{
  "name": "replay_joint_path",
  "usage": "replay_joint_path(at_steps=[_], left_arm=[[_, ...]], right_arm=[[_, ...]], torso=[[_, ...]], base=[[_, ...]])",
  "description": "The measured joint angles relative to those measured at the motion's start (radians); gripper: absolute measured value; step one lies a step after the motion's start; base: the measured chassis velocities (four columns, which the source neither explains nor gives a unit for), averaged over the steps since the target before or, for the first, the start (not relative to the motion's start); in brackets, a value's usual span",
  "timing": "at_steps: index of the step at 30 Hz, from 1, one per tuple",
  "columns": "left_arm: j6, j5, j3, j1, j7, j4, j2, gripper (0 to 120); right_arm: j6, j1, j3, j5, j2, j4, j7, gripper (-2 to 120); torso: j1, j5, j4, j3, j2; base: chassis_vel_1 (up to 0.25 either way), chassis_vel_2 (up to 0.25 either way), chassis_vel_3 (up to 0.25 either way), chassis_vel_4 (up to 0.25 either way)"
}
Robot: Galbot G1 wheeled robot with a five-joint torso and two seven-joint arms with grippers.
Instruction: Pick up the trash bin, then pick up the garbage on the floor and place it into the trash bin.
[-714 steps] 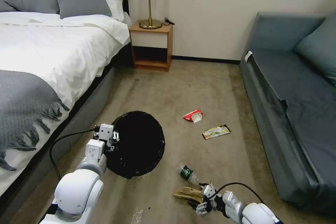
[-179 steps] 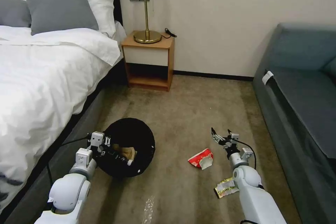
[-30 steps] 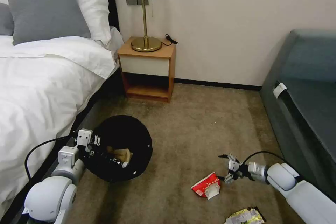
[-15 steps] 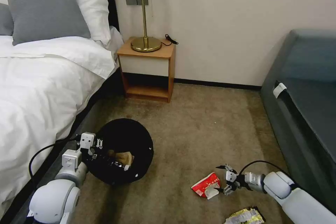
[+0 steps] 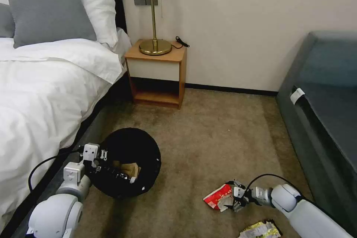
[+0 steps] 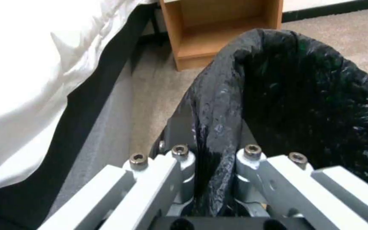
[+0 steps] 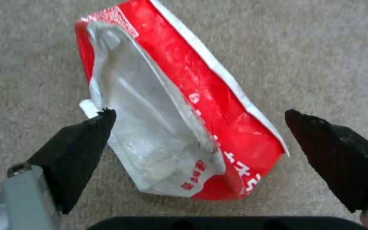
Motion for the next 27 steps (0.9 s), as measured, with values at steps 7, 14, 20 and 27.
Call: replay_joint_path(at_steps=[7,14,20,27], left_arm=[[-0.005,0.000,0.000,-0.003,0.001,0.005,-0.005,7],[-0.018,0.000,0.000,0.000,0.005,0.010,-0.010,7],[-0.022,-0.001,-0.004,0.002,0.009,0.010,-0.007,7],[-0.026,-0.001,-0.001,0.002,0.012,0.016,-0.008,7]], right_arm=[[0.021,0.030,-0.002,-0.007,0.012,-0.057,-0.006,95],[0.034,0.047,-0.011,-0.012,0.023,-0.093,-0.014,68],[0.039,0.051,-0.011,-0.014,0.030,-0.106,-0.021,49],[0.055,0.053,0.005,-0.013,0.032,-0.125,-0.026,23]], torso=[[0.000,0.0000,0.0000,0.000,0.000],[0.000,0.0001,0.0000,0.000,0.000],[0.000,0.0000,0.0000,0.000,0.000],[0.000,0.0001,0.0000,0.000,0.000]], base=[[0.000,0.000,0.000,0.000],[0.000,0.000,0.000,0.000],[0.000,0.000,0.000,0.000],[0.000,0.000,0.000,0.000]])
